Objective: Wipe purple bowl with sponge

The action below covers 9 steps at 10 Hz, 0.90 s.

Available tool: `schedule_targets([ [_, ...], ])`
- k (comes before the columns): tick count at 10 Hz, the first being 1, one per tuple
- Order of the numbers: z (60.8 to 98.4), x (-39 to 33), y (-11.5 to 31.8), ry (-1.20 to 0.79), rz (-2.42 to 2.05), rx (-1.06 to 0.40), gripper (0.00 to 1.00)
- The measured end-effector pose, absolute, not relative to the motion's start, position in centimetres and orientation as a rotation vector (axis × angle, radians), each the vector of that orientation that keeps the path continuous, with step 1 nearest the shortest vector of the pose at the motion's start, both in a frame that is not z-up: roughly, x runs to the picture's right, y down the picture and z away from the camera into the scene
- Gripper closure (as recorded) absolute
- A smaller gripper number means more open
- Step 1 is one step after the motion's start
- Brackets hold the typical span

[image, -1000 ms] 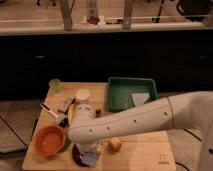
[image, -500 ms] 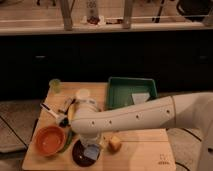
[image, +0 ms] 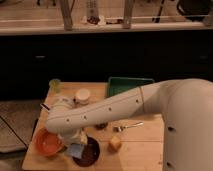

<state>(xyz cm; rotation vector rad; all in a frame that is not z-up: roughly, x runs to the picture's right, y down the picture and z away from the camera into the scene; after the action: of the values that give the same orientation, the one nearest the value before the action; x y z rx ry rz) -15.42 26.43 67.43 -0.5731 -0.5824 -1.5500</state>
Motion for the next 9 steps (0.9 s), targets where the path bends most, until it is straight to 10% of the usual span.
schedule_targets([
  [9, 65.7, -9.5, 29.9, -0.589, -1.535, -0.622, 1.0],
])
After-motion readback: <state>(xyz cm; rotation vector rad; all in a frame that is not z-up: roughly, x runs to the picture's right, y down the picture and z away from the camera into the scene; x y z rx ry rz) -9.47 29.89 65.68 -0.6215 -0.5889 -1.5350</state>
